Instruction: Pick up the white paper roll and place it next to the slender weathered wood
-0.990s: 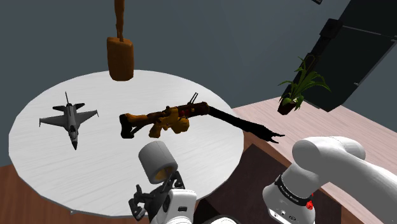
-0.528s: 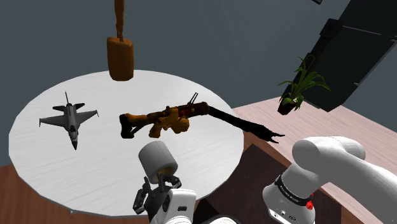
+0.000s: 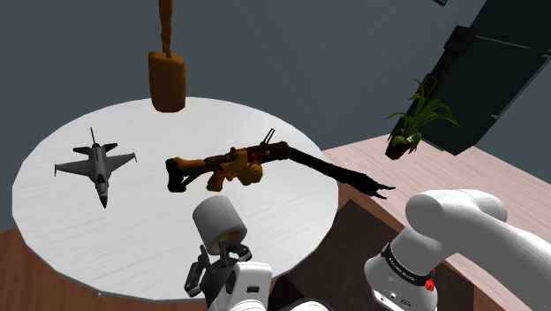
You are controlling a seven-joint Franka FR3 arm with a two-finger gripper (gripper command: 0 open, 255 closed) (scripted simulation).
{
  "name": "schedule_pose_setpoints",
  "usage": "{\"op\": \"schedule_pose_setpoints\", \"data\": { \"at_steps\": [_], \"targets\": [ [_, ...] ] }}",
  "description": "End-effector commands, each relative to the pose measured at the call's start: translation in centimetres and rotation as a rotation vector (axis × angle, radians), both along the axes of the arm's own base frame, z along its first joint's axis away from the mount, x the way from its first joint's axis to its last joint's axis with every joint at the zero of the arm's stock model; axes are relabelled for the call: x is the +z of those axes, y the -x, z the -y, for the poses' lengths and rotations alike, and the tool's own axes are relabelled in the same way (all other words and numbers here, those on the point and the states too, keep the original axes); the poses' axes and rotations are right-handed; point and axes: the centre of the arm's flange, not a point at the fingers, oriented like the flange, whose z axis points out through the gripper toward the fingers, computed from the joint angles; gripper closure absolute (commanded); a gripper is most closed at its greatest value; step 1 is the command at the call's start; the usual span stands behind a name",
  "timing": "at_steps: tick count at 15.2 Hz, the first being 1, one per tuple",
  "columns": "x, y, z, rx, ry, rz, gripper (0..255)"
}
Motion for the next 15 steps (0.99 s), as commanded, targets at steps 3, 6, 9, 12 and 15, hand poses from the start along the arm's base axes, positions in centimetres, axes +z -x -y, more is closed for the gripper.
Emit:
{"op": "schedule_pose_setpoints", "data": {
  "at_steps": [3,6,9,12,15],
  "targets": [
    [1.6,0.0,0.0,0.0,0.0,-0.001,255],
    [3.1,0.0,0.0,0.0,0.0,-0.001,255],
    [4.7,0.0,0.0,0.0,0.0,-0.001,255],
    [6.3,0.0,0.0,0.0,0.0,-0.001,255],
    [7.9,0.0,0.0,0.0,0.0,-0.001,255]
  ]
}}
